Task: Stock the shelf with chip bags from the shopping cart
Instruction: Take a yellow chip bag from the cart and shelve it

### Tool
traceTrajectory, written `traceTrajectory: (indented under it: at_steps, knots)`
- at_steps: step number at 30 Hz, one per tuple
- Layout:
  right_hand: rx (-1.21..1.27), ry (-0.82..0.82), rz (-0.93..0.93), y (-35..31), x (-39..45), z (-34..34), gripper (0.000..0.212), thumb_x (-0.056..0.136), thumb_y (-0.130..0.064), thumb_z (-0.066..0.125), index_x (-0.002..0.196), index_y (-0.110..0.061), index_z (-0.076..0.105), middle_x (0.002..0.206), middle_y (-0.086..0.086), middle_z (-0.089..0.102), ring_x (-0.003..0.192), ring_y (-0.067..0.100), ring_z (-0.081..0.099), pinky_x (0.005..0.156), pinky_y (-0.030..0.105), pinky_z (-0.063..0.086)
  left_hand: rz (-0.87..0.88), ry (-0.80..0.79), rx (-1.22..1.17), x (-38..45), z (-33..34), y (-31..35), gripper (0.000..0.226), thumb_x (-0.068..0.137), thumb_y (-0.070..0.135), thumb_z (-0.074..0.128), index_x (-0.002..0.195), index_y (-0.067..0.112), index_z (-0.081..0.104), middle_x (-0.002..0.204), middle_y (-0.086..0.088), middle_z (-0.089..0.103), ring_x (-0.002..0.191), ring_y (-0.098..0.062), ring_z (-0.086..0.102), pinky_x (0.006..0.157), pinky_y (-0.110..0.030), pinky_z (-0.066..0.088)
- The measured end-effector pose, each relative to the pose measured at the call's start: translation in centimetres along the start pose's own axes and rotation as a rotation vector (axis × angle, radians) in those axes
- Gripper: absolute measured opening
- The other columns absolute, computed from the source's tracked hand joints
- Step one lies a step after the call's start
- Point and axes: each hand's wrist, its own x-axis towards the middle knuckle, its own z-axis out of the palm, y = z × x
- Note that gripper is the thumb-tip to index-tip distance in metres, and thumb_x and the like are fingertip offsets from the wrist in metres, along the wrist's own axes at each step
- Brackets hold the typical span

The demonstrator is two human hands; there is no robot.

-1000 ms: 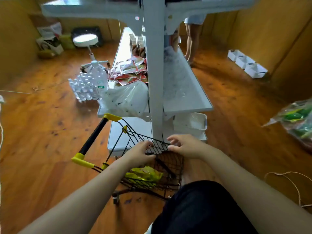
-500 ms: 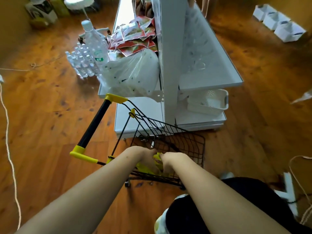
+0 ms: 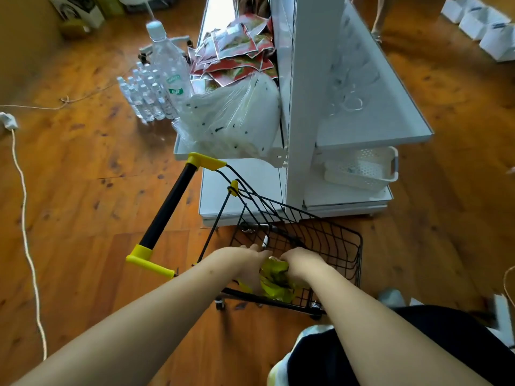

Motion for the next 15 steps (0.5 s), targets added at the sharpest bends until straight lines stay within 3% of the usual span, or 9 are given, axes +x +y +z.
traceTrajectory:
  at_steps: [4,6,8,10,13,15]
  knots:
    - [0.073,0.044,0.038,0.2,-0.2,-0.1,0.055,0.080,-0.010,0.065,0.131,-0.019,0.047,0.118,0.008,0.061,0.096,0.028,0.064,0.075,0.038,0.058,0.026,0.208,0.141,0.7,1.5,0.5,0.103,0.077,0.037,0.079,0.156,0.024,0.015,0.144,-0.013,0.038,0.105,-0.034,0.061,0.072,-0.039,0.055]
    - [0.181,0.050,0.060,0.4,-0.6,-0.5,0.050,0.081,-0.011,0.062,0.129,-0.017,0.049,0.115,0.008,0.061,0.095,0.026,0.063,0.071,0.033,0.056,0.038,0.274,0.097,0.9,1.6,0.2,0.089,0.079,0.033,0.077,0.151,0.022,0.026,0.136,-0.010,0.044,0.087,-0.029,0.061,0.059,-0.037,0.050]
    - [0.394,0.007,0.060,1.0,-1.2,-1.1,0.029,0.080,-0.017,0.059,0.109,-0.018,0.061,0.102,0.006,0.064,0.088,0.022,0.063,0.064,0.028,0.051,0.051,0.324,0.040,0.8,1.5,-0.1,0.067,0.081,0.032,0.071,0.139,0.022,0.040,0.125,-0.006,0.049,0.080,-0.025,0.055,0.058,-0.036,0.046]
    - [0.603,-0.051,0.052,1.9,-2.3,-2.1,0.022,0.078,-0.023,0.059,0.098,-0.018,0.066,0.096,0.007,0.067,0.083,0.019,0.062,0.063,0.028,0.050,0.056,0.358,0.009,0.6,1.4,0.0,0.049,0.085,0.034,0.066,0.129,0.022,0.048,0.117,-0.004,0.054,0.082,-0.024,0.056,0.062,-0.037,0.049]
    - [0.789,-0.073,0.048,3.0,-3.6,-3.3,0.035,0.082,-0.031,0.058,0.112,-0.017,0.068,0.104,0.006,0.066,0.086,0.016,0.060,0.067,0.030,0.050,0.053,0.402,-0.033,0.1,0.6,0.4,0.046,0.091,0.037,0.059,0.133,0.022,0.049,0.118,-0.005,0.060,0.101,-0.026,0.061,0.078,-0.042,0.056]
    - [0.922,-0.106,0.029,3.2,-4.2,-3.9,0.046,0.078,-0.035,0.057,0.117,-0.014,0.065,0.104,0.007,0.065,0.088,0.021,0.063,0.081,0.040,0.056,0.061,0.460,-0.044,-0.3,-0.3,0.4,0.044,0.093,0.036,0.058,0.135,0.024,0.050,0.121,-0.004,0.063,0.107,-0.027,0.061,0.083,-0.043,0.056]
